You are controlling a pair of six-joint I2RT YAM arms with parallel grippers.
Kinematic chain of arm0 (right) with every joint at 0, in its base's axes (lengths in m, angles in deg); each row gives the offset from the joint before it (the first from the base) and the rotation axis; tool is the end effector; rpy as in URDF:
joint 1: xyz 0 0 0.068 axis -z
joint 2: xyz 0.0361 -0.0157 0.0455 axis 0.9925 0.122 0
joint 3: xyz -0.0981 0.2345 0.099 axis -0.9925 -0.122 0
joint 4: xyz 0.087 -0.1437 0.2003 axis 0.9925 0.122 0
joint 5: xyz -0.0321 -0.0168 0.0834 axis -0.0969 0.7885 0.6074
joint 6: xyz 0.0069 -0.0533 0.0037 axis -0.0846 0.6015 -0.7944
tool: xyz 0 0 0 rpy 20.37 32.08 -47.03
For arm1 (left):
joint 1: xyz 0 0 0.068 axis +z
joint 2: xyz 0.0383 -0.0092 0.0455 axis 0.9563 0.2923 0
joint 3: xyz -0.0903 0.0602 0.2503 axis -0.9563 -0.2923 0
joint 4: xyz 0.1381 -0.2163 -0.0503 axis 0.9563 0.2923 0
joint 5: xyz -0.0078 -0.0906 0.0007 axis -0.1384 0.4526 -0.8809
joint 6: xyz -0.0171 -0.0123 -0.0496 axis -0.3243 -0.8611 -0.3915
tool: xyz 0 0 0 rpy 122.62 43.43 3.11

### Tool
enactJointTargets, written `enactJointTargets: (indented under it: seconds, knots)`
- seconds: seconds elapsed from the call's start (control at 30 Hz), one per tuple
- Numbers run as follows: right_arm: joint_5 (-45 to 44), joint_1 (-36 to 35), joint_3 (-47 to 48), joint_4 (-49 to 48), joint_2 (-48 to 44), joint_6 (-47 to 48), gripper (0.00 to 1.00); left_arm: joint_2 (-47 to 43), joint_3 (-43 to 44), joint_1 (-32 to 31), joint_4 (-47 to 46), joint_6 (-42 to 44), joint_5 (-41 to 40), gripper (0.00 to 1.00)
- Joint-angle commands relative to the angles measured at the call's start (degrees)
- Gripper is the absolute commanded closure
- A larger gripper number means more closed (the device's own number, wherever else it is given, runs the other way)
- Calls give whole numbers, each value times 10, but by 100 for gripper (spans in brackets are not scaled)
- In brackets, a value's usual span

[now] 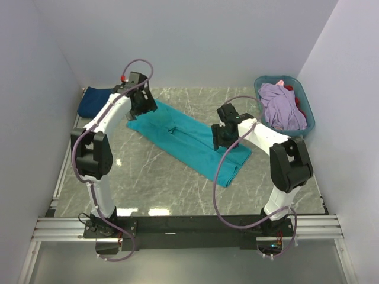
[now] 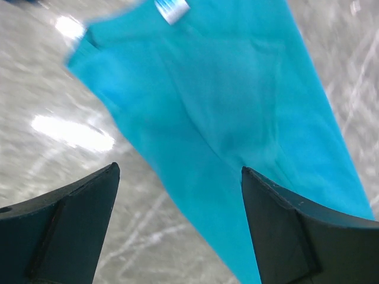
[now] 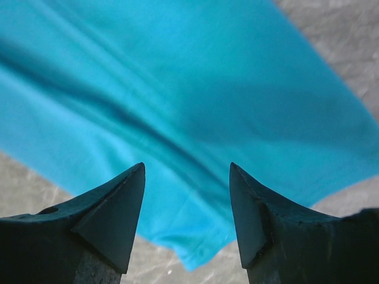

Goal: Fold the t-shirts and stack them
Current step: Fold the tshirt

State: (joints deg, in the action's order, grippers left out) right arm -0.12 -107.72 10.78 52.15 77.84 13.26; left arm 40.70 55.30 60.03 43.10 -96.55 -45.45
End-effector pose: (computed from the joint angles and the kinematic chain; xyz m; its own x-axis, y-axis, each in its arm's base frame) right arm 0.3205 0.1480 0.2100 -0.9193 -0.1092 -0.3782 -0.1659 0.9787 0.1208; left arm 0.4218 -0.0899 0.2807 -0.7128 -0.4567 -0.5324 -0.4116 0.8869 -0.2097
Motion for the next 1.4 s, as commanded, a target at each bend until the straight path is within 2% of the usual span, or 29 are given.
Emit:
enactJointTargets:
  seconds: [0.0, 0.2, 0.43, 0.87, 1.1, 1.37]
  knots:
    - [20, 15, -1, -37, 21, 22, 34, -10, -28, -24, -2, -22, 13, 11]
    - [3, 14, -21, -49, 26, 23, 34, 9, -35, -28, -24, -27, 14, 14]
    - [-1, 14, -17, -23, 51, 23, 35, 89, 11, -39, -46, -27, 41, 18]
    - [21, 6, -28, 29, 85, 8, 38, 184, 34, -39, -53, -7, 46, 18]
    - [82, -52, -21, 72, 99, -1, 41, 243, 104, -38, -45, 56, 36, 14]
    - [154, -150, 22, 103, 125, -19, 43, 297, 181, -41, -56, 131, 95, 10]
